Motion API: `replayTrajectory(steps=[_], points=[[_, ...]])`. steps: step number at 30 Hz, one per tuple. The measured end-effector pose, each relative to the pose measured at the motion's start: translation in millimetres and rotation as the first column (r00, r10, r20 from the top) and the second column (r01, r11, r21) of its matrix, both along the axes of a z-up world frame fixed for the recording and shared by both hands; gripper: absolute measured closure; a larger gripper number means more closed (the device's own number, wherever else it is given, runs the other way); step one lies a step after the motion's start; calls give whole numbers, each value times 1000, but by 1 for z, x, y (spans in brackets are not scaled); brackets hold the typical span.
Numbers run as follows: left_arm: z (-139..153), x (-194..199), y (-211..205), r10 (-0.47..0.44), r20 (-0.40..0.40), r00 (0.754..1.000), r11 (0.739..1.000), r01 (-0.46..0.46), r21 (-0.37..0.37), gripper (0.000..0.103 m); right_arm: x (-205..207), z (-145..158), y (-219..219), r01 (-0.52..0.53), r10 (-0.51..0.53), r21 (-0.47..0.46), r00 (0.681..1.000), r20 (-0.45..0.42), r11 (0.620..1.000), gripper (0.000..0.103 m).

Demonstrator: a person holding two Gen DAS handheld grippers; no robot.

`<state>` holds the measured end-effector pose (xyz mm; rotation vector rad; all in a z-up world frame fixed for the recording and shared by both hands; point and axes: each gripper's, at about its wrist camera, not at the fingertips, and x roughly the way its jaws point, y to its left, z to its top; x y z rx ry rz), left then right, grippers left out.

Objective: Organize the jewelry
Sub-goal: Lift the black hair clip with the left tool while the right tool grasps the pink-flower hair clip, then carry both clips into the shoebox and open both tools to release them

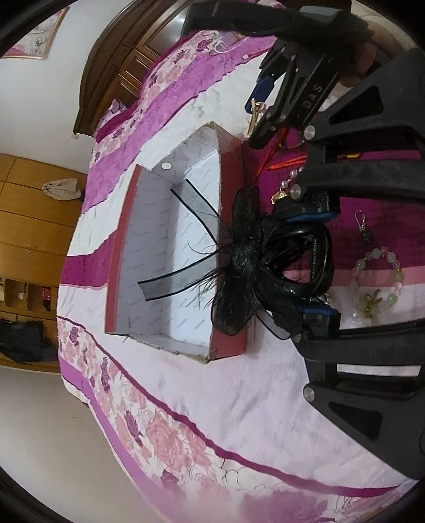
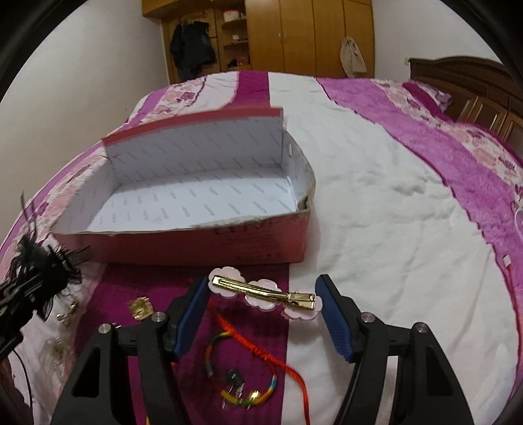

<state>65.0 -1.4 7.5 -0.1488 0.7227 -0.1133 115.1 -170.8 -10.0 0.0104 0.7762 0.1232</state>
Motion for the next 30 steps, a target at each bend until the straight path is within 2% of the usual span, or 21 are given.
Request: replayTrajectory(steps=[11,23,30], points=[[19,-20,-3,-5,63,998,1000,5,-4,74,-40,32,-1,-27,24,55,998,54,998,34],[45,-29,8,28,157,987,999,-30,12,74,-71,75,-1,-60,39,88,973,227,994,34],[52,-19,13,40,191,981,999,-43,12,74,-68,95,6,-86,61,71,950,305,994,34]])
